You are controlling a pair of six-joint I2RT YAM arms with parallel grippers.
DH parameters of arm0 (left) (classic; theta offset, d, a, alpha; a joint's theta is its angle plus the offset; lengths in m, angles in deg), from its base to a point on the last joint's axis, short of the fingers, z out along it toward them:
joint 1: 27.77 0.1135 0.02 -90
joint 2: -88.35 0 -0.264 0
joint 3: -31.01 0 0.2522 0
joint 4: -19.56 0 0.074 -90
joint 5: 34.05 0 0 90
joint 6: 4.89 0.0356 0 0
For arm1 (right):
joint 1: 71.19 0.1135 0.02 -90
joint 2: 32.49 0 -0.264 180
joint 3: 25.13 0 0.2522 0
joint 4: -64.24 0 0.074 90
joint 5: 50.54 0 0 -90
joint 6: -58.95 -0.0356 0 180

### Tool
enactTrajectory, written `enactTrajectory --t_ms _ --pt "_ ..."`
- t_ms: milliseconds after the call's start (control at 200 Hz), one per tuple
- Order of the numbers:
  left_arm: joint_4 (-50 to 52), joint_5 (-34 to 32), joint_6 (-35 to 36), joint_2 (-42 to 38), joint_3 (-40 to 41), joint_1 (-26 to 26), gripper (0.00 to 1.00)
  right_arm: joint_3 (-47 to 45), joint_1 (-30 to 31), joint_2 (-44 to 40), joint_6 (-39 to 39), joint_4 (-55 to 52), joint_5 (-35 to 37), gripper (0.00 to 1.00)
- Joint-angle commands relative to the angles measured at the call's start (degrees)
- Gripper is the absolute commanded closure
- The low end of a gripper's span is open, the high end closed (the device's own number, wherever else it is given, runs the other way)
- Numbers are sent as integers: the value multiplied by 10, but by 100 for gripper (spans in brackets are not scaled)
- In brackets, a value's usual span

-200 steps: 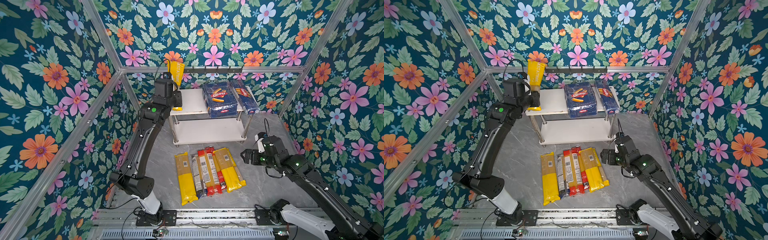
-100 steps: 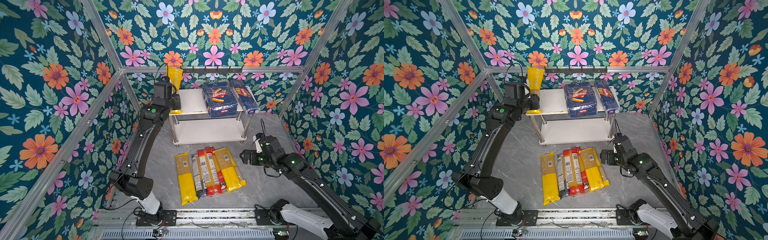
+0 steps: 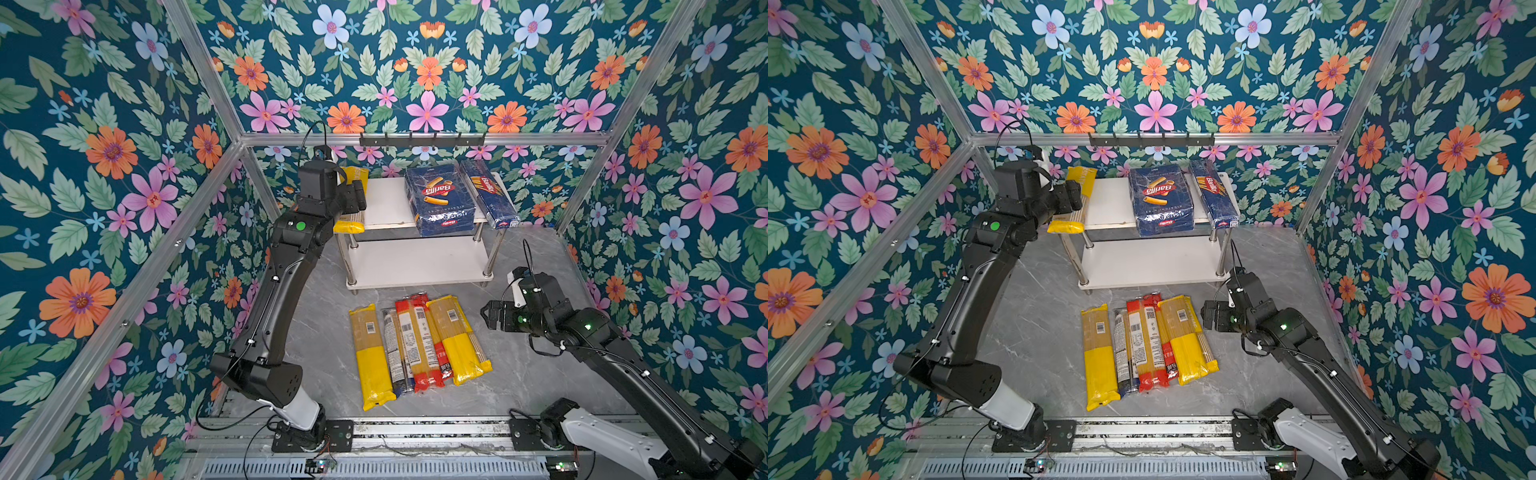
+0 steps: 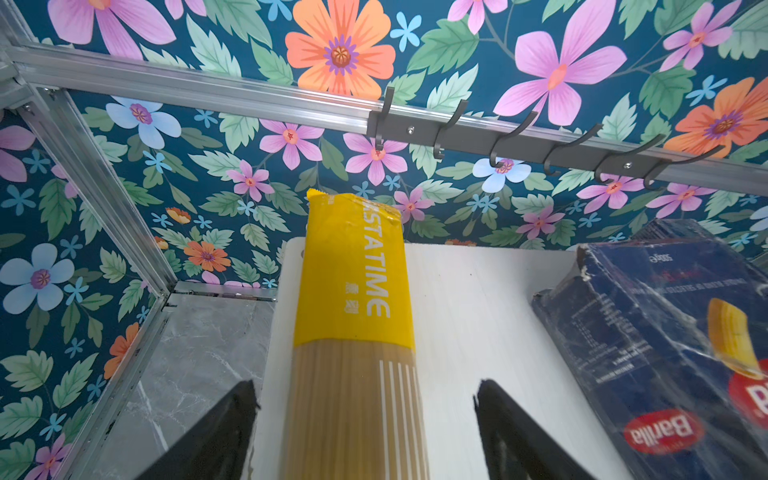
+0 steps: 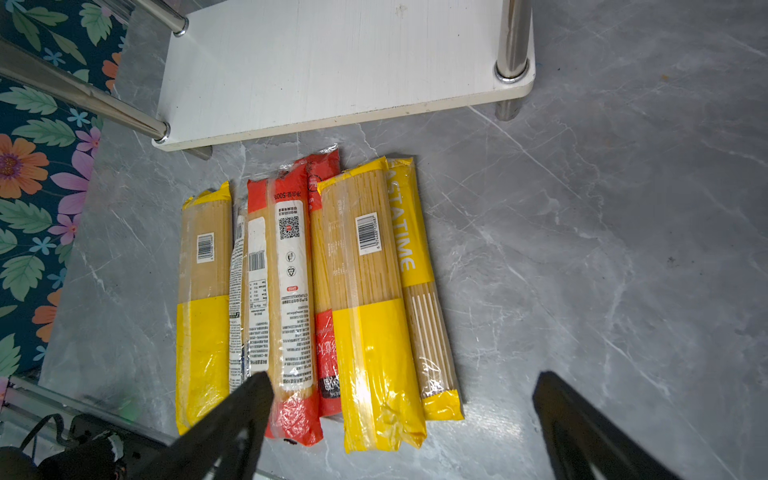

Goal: Arrange pasta packages on shelves
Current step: Place the pasta bag on the shelf.

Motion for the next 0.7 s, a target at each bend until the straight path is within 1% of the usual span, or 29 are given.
enactTrajectory --t_ms 0,65,145,305,420,515,615,695 --pt "-23 9 -22 -31 38 1 12 -1 1 -5 -1 3 8 1" --pt "-50 15 -39 -75 106 -2 9 -1 0 -6 -1 1 11 1" --pt "-75 3 -61 -134 201 -9 6 5 1 -1 -1 -19 27 1" --pt "-92 -14 -95 -235 360 -30 4 9 1 -3 1 -41 37 1" --pt "-72 -28 -120 -291 441 -50 4 7 1 -8 2 -41 32 1" --pt "-65 -17 -141 -324 501 -79 5 4 0 -9 2 -40 28 1" --pt "-59 -19 -164 -339 556 -112 6 -3 0 -12 -2 -34 21 1" --pt "-43 -35 -184 -336 591 -135 6 -10 0 -15 -7 -30 11 1"
